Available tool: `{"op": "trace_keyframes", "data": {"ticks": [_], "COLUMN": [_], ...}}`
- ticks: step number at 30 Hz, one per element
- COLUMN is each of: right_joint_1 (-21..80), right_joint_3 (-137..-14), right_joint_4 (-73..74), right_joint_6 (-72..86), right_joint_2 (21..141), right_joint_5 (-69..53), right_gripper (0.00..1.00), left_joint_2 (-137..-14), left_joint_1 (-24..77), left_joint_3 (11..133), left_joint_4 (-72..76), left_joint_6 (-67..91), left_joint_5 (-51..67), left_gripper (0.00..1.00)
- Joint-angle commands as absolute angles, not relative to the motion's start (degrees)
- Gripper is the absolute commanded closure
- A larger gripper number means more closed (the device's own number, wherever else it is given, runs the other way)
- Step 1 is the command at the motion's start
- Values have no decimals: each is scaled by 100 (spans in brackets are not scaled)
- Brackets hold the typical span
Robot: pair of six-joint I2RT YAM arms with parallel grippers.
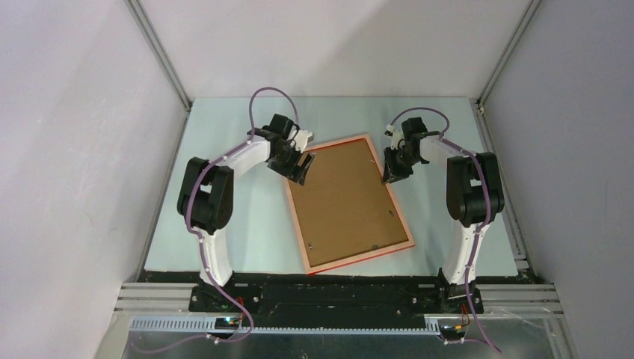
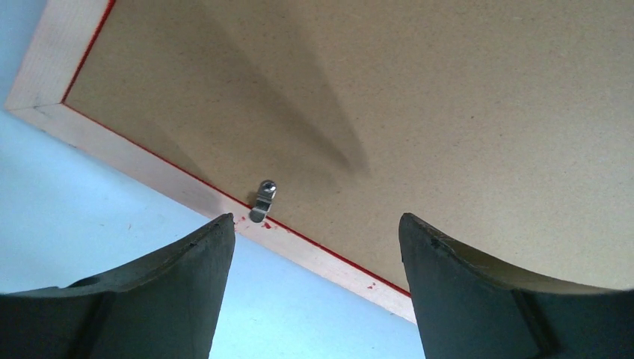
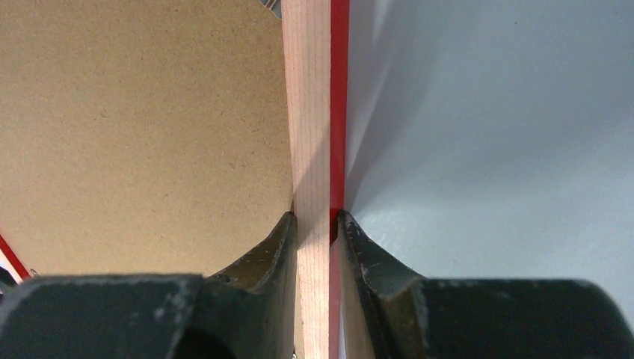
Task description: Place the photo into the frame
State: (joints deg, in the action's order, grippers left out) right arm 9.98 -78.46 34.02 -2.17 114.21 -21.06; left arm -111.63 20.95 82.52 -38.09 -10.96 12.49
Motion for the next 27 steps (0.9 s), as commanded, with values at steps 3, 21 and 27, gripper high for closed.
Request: {"op": "trace_keyframes", "data": {"ticks": [3,21,27], "right_joint_1": [994,966,962], "right_joint_3": [-7884,-7889,-7884], "right_joint_4": [3450,3480,3504], "right_joint_6": [-265,-253,-255], "right_joint_2": [11512,11520,11507], "right_joint_5": [-2004,-2061,-2065], "right_gripper": [100,100,100], "left_joint_2": [-10972,-11070,-11165], "left_joint_1": [2292,2317,2313], "left_joint_3": [8316,8217,8263], "left_joint_4": [-3820,-3819,-3823], "left_joint_6": [-1077,-1132,-1149], "left_joint_5": [1381,1096,1074], "left_gripper": [15,16,16]}}
